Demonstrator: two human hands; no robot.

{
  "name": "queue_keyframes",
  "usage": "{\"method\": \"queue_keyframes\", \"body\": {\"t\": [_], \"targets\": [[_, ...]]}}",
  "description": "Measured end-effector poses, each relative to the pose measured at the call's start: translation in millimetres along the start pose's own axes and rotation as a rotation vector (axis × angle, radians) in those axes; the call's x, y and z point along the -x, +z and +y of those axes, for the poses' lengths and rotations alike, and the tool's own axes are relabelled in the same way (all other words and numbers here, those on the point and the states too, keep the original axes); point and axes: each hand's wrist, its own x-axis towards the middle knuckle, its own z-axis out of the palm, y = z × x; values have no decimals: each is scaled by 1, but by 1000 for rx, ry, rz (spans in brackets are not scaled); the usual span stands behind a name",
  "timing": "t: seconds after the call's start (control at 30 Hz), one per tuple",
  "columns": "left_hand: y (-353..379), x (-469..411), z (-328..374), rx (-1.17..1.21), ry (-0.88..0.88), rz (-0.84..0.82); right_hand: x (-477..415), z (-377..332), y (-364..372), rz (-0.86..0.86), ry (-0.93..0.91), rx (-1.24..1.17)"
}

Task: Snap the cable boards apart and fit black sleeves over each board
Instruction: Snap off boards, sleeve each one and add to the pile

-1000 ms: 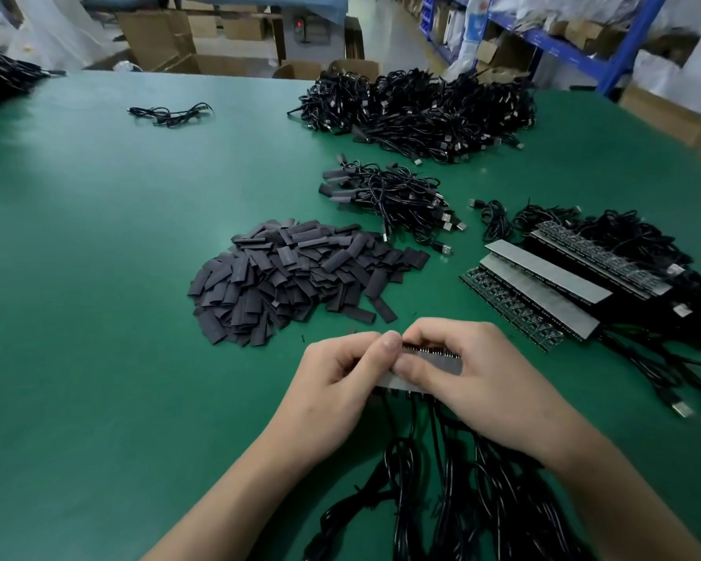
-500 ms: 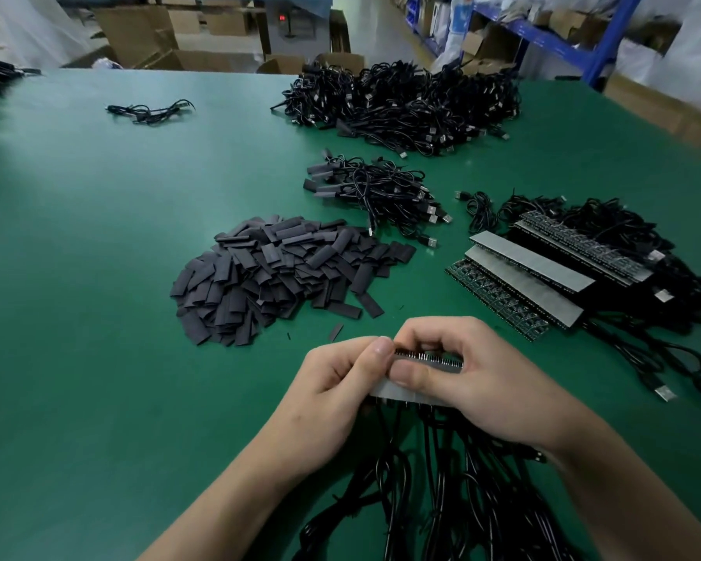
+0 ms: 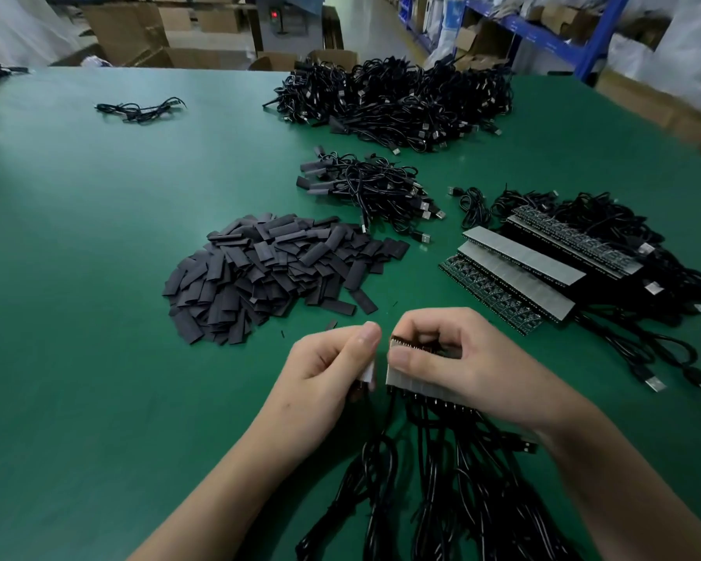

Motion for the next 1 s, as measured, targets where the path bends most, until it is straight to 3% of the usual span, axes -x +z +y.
{"method": "queue_keyframes", "body": {"t": [0.2,0.43,0.53,0.63,0.77,0.9,1.0], "targets": [[-13,-3,-3,-36,-7,201,5,14,-13,195,113,301],[-22,-7,-5,362,-101,217,4,10,-12,344,102,349],[-21,-7,-5,370,-73,169,5,0,-7,220,102,214],[-19,-6,-2,222,14,121,2,-12,8,37,86,101],[-17,-5,1,62,125,107,-3,-19,24,52,87,-28],[-25,-7,2,-83,85,319,2,-33,18,60,90,-333],[-37,-8,-6,-310,66,493,6,-47,-5,170,84,-540]]}}
